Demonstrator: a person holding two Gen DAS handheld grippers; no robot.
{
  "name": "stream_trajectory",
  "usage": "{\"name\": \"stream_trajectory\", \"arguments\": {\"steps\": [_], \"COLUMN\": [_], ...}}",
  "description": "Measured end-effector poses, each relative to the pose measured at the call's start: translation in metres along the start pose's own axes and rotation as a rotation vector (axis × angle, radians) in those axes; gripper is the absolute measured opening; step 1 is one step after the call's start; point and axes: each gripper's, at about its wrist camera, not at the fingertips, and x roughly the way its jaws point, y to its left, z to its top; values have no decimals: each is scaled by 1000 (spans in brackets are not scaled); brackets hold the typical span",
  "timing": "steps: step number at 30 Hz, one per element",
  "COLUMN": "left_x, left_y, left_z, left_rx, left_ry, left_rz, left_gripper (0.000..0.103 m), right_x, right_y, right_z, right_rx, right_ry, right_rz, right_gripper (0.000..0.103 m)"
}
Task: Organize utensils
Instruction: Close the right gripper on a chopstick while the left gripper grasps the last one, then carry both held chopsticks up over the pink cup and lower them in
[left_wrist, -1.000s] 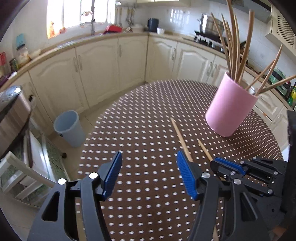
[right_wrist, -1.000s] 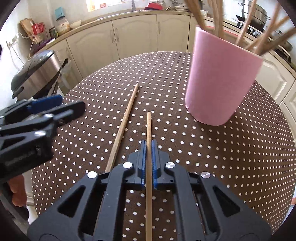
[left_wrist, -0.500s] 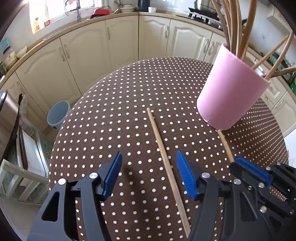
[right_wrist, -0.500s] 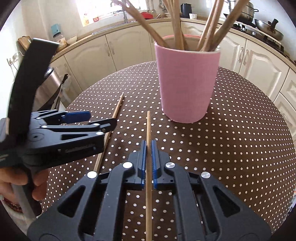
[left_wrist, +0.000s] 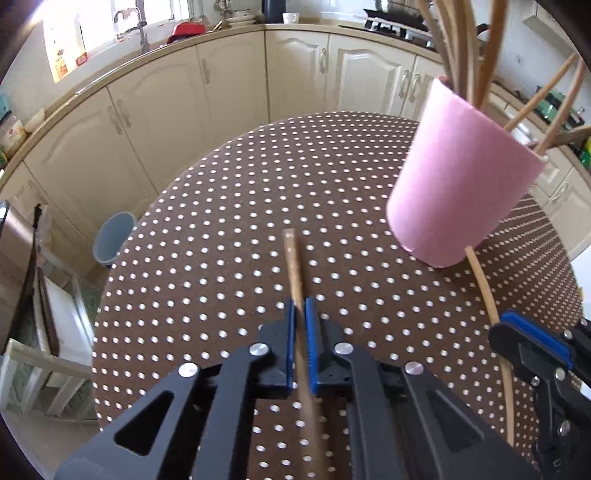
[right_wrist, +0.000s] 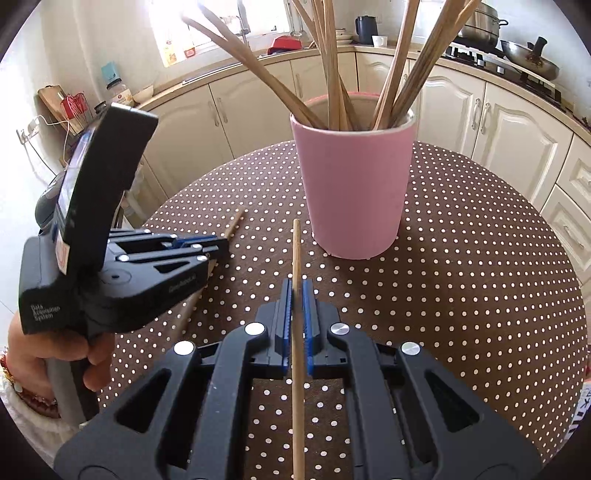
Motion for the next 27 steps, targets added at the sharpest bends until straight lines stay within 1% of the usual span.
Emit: {"name": "stream_trajectory", "arguments": {"steps": [2,3,5,9,12,19,27], "left_x": [-7,-11,-18,-43,-64,-120,-167], "left_y": [0,-1,-5,-12,-15,-22,-27], "left_z": [-9,-11,-15,-17,-17,-31,-42], "left_rx": [11,18,27,35,49,58,66], "left_ry": [-23,-32,-47,-101,-153,-259,-338], "left_rz": [-5,-28,-44,-74,-89,-127,-181], "left_gripper": [6,6,6,6,6,6,6], "right_x": [-1,-3,-10,-26,-43,-87,-133], "right_y": [4,5,6,8,10,12,24], "right_z": [1,1,2,4,6,9,6], "right_rx": [0,1,5,11,10,7,4], "right_ry": [-7,-11,-19,-48,-81,-163,-249], "right_rz": [0,-1,1,8,9,10,5], "right_gripper": [6,6,6,6,6,6,6]}}
